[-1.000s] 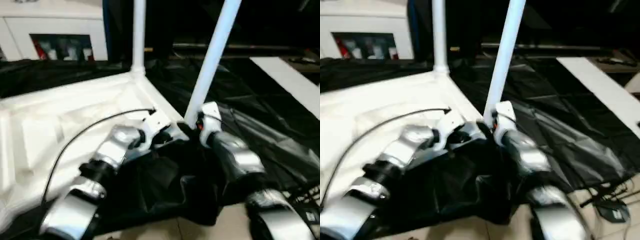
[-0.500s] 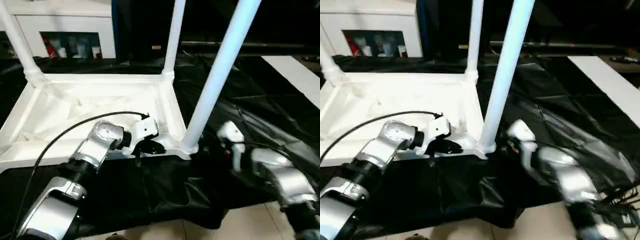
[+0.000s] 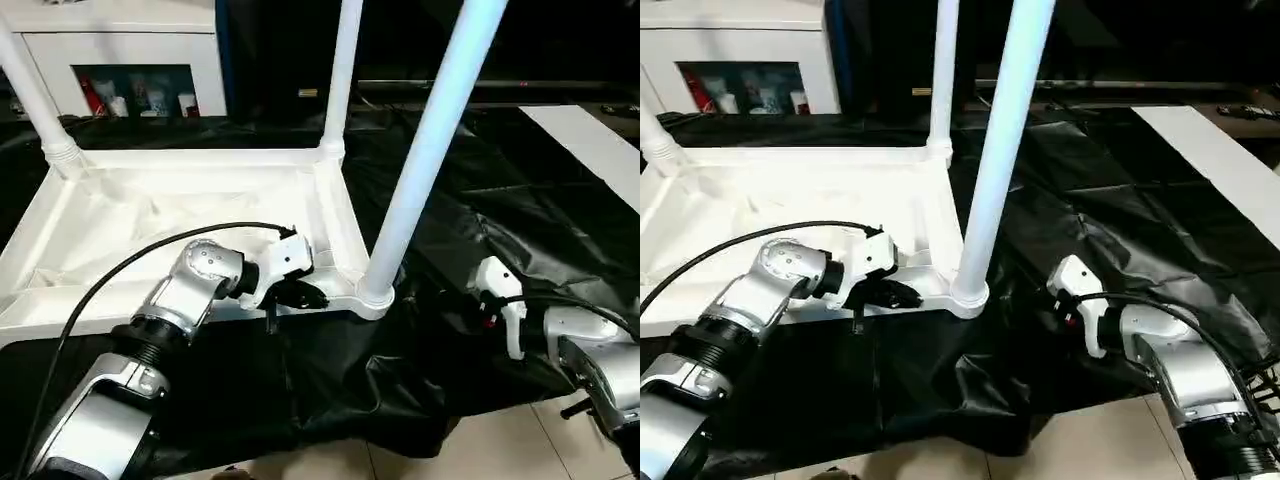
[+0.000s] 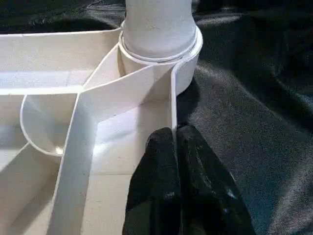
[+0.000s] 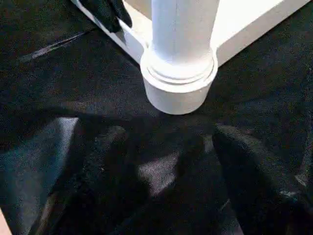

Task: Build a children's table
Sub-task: Rotate leg to tighten

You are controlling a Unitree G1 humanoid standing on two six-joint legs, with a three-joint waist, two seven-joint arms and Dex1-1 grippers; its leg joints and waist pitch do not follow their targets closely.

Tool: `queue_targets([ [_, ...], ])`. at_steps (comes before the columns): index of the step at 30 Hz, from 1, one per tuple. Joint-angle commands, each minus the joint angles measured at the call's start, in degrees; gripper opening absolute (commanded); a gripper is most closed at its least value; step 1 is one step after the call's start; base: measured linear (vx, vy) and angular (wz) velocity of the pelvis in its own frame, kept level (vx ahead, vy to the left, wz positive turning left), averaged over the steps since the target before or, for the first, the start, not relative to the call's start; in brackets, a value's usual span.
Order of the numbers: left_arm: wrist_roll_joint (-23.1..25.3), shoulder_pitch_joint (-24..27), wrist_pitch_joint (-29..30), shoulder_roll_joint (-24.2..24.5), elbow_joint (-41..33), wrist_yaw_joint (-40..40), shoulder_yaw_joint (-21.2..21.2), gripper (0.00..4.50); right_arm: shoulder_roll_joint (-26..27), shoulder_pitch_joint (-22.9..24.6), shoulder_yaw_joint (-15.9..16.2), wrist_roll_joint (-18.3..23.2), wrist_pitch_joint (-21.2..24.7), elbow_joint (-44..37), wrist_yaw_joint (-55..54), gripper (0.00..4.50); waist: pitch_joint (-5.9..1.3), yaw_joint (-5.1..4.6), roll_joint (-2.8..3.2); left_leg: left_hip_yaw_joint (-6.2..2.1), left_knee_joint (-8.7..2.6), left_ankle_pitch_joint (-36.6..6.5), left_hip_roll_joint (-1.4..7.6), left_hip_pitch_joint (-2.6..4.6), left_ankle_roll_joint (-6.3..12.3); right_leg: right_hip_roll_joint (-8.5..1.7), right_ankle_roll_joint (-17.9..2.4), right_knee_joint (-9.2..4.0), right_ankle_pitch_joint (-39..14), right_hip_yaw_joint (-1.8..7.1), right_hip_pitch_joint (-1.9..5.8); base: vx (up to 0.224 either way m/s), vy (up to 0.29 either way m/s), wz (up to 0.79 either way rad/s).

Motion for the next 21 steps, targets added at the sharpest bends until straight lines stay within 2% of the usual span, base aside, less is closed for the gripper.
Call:
queue_targets([
  [1, -1.50, 1.39, 3.40, -1.15, -3.30, 2.75, 1.32, 0.28, 0.14, -0.06, -1.00, 1.39, 1.11, -2.35, -0.31, 3.10, -3.37, 0.25, -0.02, -1.12, -3.12, -11.08, 2.92, 0.35, 3.42, -4.23, -12.98, -4.23, -7.78, 3.33, 2.67, 0.000, 0.000, 0.00],
  [3, -2.94, 2.29, 5.75, -1.06, -6.60, 2.31, 2.22, 0.58, 0.39, 0.38, -0.96, 2.12, 1.77, -3.58, -0.39, 3.11, -3.33, 0.27, 0.03, -1.15, -3.16, -11.15, 2.95, 0.29, 3.51, -4.16, -13.20, -4.19, -7.75, 3.34, 2.66, 0.000, 0.000, 0.00],
  [4, -5.09, 3.77, 9.35, -0.76, -11.92, 1.98, 3.61, 0.66, 0.71, 1.16, -0.73, 2.78, 2.51, -5.45, -0.29, 3.11, -3.48, 0.32, 0.16, -1.22, -3.17, -10.49, 3.13, 0.35, 3.35, -4.27, -13.54, -3.84, -6.40, 3.39, 2.80, 0.000, 0.000, 0.00],
  [5, -5.32, 3.95, 9.80, -0.65, -12.57, 1.94, 3.78, 0.66, 0.78, 1.23, -0.65, 2.85, 2.60, -5.63, -0.24, 3.11, -3.45, 0.31, 0.14, -1.24, -3.15, -10.15, 3.11, 0.25, 3.48, -4.23, -13.67, -3.82, -6.00, 3.36, 2.78, 0.000, 0.000, 0.00],
  [6, -6.96, 5.30, 13.10, 0.26, -17.37, 1.63, 5.01, 0.70, 1.27, 1.80, -0.02, 3.36, 3.34, -6.99, 0.10, 3.11, -3.55, 0.31, 0.36, -1.18, -3.12, -10.02, 3.13, 0.40, 3.45, -4.17, -14.17, -3.73, -4.89, 3.37, 2.74, 0.000, 0.000, 0.00],
  [7, -7.41, 5.73, 14.09, 0.65, -18.76, 1.52, 5.40, 0.78, 1.46, 1.96, 0.26, 3.44, 3.55, -7.39, 0.21, 3.11, -3.47, 0.30, 0.65, -1.20, -3.15, -9.86, 3.05, 0.26, 3.61, -4.05, -14.59, -3.72, -4.07, 3.34, 2.70, 0.000, 0.000, 0.00],
  [8, -7.46, 5.77, 14.18, 0.69, -18.90, 1.51, 5.44, 1.03, 1.47, 1.97, 0.29, 3.45, 3.57, -7.42, 0.22, 3.11, -3.44, 0.22, 0.54, -1.16, -3.13, -10.06, 3.00, 0.21, 3.53, -3.98, -14.54, -3.72, -4.08, 3.32, 2.73, 0.000, 0.000, 0.00],
  [9, -8.66, 6.97, 16.68, 1.99, -22.24, 0.87, 6.37, 1.10, 2.22, 1.51, 1.25, 2.88, 3.21, -6.89, 0.18, 3.11, -3.39, 0.24, 0.75, -1.13, -3.10, -10.56, 2.82, 0.30, 3.49, -3.89, -14.29, -3.87, -4.87, 3.30, 2.69, 0.000, 0.000, 0.00],
  [10, -8.66, 6.97, 16.68, 1.99, -22.24, 0.87, 6.37, 1.15, 2.22, 1.51, 1.25, 2.88, 3.21, -6.89, 0.18, 3.11, -3.45, 0.19, 0.71, -1.21, -3.16, -10.73, 2.95, 0.36, 3.14, -4.02, -14.33, -3.74, -5.11, 3.29, 2.76, 0.000, 0.000, 0.00],
  [11, -9.97, 8.61, 19.04, 3.74, -25.91, 0.00, 7.19, 1.24, 3.31, 0.49, 2.41, 2.37, 2.79, -5.90, 0.25, 3.11, -3.27, 0.12, 0.72, -1.17, -3.24, -11.37, 2.77, 0.31, 3.02, -3.85, -13.81, -4.04, -6.88, 3.25, 2.65, 0.000, 0.000, 0.00],
  [12, -10.88, 9.77, 20.67, 4.96, -28.48, -0.60, 7.75, 1.36, 4.08, -0.26, 3.22, 2.04, 2.50, -5.18, 0.31, 3.11, -3.33, -0.26, 0.72, -1.42, -3.47, -11.72, 2.85, -0.04, 2.32, -4.06, -13.75, -3.75, -7.99, 3.18, 2.93, 0.000, 0.000, 0.00],
  [14, -12.23, 12.74, 24.05, 7.73, -33.71, -1.67, 8.71, 1.55, 6.13, -2.32, 4.72, 1.79, 2.54, -3.29, 0.44, 3.11, -3.13, -0.64, 0.91, -1.31, -3.53, -13.02, 2.74, 0.24, 1.84, -3.85, -13.20, -4.23, -10.77, 3.24, 2.51, 0.000, 0.000, 0.00],
  [15, -13.15, 14.95, 26.83, 9.58, -37.43, -2.11, 9.28, 1.61, 7.21, -3.53, 5.77, 1.55, 2.51, -2.13, 0.68, 3.11, -3.20, -0.66, 0.55, -1.26, -3.47, -13.27, 2.83, 0.43, 1.56, -3.91, -13.42, -4.12, -10.91, 3.33, 2.39, 0.000, 0.000, 0.00],
  [16, -13.36, 15.44, 27.46, 9.99, -38.25, -2.20, 9.40, 1.69, 7.43, -3.78, 5.99, 1.50, 2.49, -1.89, 0.74, 3.11, -3.12, -0.83, 0.77, -1.48, -3.66, -12.98, 2.85, 0.15, 1.43, -3.93, -13.52, -3.87, -11.00, 3.26, 2.55, 0.000, 0.000, 0.00],
  [17, -14.28, 18.20, 30.41, 12.21, -42.33, -2.64, 10.19, 1.81, 8.57, -5.15, 7.28, 1.07, 2.30, -0.46, 1.29, 3.11, -3.07, -0.78, 0.56, -1.30, -3.63, -13.32, 2.86, 0.46, 1.33, -3.73, -13.16, -4.08, -11.65, 3.30, 2.24, 0.000, 0.000, 0.00],
  [18, -14.28, 18.20, 30.41, 12.21, -42.33, -2.64, 10.19, 1.92, 8.57, -5.15, 7.28, 1.07, 2.30, -0.46, 1.29, 3.11, -3.01, -0.92, 0.86, -1.38, -3.73, -13.09, 2.83, 0.29, 1.32, -3.72, -13.35, -3.93, -11.38, 3.34, 2.33, 0.000, 0.000, 0.00],
  [19, -14.96, 20.28, 32.38, 13.84, -45.11, -2.68, 10.94, 2.00, 9.48, -6.14, 7.97, 0.54, 1.82, 0.75, 1.41, 3.11, -3.10, -0.77, 0.67, -1.29, -3.61, -12.83, 2.86, 0.42, 1.18, -3.76, -13.39, -3.87, -11.05, 3.34, 2.26, 0.000, 0.000, 0.00],
  [20, -15.44, 22.05, 33.71, 15.09, -47.12, -2.65, 11.72, 2.00, 10.34, -7.05, 8.34, 0.06, 1.39, 2.03, 1.23, 3.11, -3.10, -0.78, 0.90, -1.34, -3.66, -12.57, 2.89, 0.47, 1.08, -3.70, -13.57, -3.65, -10.38, 3.37, 2.12, 0.000, 0.000, 0.00],
  [21, -16.19, 26.03, 36.04, 17.18, -50.87, -2.11, 13.90, 2.07, 12.14, -9.10, 8.52, -1.08, -0.07, 5.48, -0.27, 3.11, -3.05, -0.74, 0.80, -1.26, -3.65, -12.50, 2.80, 0.48, 0.93, -3.61, -13.48, -3.64, -10.18, 3.38, 2.04, 0.000, 0.000, 0.00],
])
